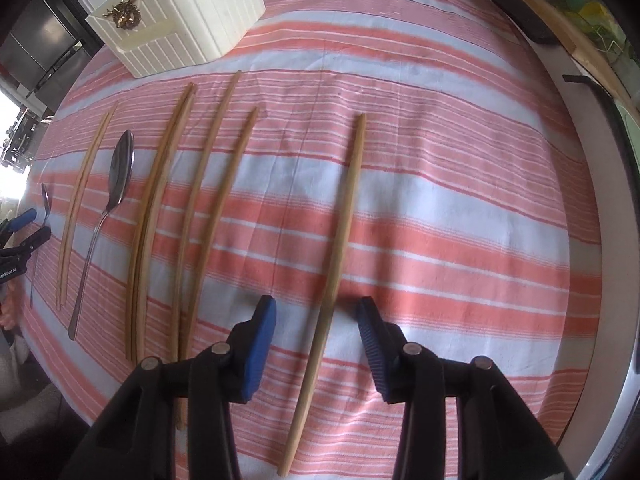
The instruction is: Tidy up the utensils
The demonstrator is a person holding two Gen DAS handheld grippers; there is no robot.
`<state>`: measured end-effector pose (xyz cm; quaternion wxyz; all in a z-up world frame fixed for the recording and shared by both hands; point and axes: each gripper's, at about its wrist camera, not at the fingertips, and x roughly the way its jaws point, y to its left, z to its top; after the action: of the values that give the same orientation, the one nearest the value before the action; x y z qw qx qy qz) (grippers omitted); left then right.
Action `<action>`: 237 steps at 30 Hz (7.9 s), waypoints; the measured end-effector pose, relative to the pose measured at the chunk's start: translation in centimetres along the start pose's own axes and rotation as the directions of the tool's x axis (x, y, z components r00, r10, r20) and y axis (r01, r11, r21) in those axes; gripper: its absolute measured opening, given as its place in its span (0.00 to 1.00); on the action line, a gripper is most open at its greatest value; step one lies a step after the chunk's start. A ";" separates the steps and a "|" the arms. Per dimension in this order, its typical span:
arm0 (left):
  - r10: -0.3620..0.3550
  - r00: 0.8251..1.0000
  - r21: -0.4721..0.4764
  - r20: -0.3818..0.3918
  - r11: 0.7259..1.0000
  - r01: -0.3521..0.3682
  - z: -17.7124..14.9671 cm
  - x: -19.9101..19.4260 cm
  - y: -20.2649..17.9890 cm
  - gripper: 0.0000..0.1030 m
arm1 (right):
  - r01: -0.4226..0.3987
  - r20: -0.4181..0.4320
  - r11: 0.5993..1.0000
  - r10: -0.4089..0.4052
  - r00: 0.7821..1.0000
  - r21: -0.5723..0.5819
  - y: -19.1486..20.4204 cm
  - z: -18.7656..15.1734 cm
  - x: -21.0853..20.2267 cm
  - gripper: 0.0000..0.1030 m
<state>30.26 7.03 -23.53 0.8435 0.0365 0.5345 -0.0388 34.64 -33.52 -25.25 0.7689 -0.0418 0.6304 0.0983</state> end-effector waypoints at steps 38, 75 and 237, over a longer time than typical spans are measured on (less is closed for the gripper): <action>-0.283 0.876 0.081 0.390 0.959 0.273 4.9 -18.4 -0.7 0.35 | -0.014 0.652 0.999 0.043 0.757 -0.049 6.4 -2.8 -18.7 0.06; -0.194 0.901 -0.033 0.388 0.974 0.223 33.9 -0.9 -5.4 0.35 | -0.131 0.579 0.991 0.097 0.810 0.017 6.7 28.6 -10.1 0.07; -0.121 0.991 0.156 -0.056 0.979 0.128 4.7 0.3 -1.6 0.78 | -0.023 0.040 1.000 0.024 0.999 -0.016 4.4 -3.1 -0.3 0.29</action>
<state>34.42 4.91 -21.83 0.8213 0.0712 0.5501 -0.1334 30.68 -29.87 -25.36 0.7798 -0.0385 0.6145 0.1132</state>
